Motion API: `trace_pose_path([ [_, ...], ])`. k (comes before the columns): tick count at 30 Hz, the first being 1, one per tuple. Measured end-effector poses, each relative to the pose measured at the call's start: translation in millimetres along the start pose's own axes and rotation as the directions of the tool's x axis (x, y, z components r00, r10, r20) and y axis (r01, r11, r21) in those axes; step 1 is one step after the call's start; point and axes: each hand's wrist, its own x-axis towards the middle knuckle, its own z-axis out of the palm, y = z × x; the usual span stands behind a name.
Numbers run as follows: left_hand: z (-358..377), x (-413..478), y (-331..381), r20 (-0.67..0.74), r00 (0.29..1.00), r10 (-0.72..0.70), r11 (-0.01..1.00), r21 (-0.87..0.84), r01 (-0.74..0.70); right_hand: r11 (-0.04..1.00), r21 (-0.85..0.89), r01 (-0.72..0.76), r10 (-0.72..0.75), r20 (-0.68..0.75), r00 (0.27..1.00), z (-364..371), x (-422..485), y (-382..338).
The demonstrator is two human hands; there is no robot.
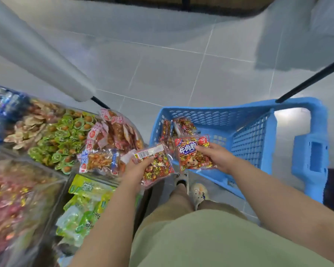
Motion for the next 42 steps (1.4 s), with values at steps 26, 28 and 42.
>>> trace_pose_path([
  [26, -357.4, -205.8, -164.3, -0.701, 0.711, 0.048, 0.704, -0.482, -0.522, 0.771, -0.595, 0.227, 0.191, 0.556, 0.809, 427.8, -48.3, 89.7],
  [28, -382.1, -209.9, -159.0, -0.719, 0.692, 0.066, 0.698, -0.462, -0.546, 0.763, -0.592, 0.26, 0.172, 0.573, 0.801, 457.6, -47.3, 87.1],
  [42, -463.2, -195.2, -102.5, -0.693, 0.712, 0.113, 0.594, -0.527, -0.607, 0.492, -0.541, 0.682, -0.121, 0.733, 0.669, 637.0, -19.0, 43.2],
])
